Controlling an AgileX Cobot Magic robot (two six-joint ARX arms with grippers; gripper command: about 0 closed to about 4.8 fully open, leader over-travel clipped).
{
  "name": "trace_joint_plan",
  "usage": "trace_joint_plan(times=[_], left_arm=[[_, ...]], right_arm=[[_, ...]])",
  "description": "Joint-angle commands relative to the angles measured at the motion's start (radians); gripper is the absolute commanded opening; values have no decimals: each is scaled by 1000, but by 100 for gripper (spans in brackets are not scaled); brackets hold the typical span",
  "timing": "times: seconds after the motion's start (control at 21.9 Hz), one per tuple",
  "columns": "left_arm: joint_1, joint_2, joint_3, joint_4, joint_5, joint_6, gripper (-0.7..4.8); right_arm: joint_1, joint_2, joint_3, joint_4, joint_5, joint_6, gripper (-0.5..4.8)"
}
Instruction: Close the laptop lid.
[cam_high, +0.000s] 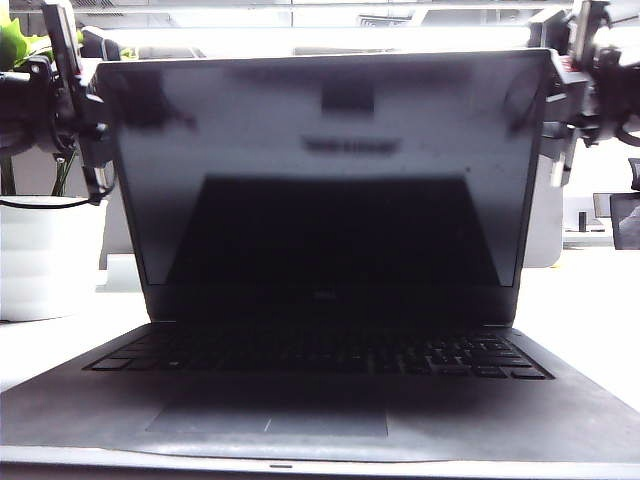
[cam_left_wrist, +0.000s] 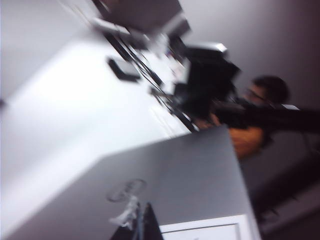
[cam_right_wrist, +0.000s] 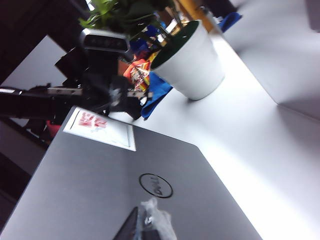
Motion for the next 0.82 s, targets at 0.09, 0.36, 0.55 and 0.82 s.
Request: trace_joint_plan(times=[0.09,0.36,0.55,0.82], left_arm=[[-8,-5,1,-40,58,-38,-5],[-9,-5,1,-269,61,76,-5],[-9,-5,1,-313,64,90,-5],[-8,-5,1,-341,80,89,-5]], right_arm=[[-35,-6,1,-80,-65,1,-1],[-26,-6,-2,-213,-102,-15,-1],[-11,-6,-3,-275,-106,-14,-1],[43,-6,-3,-416,-104,-84,-1]])
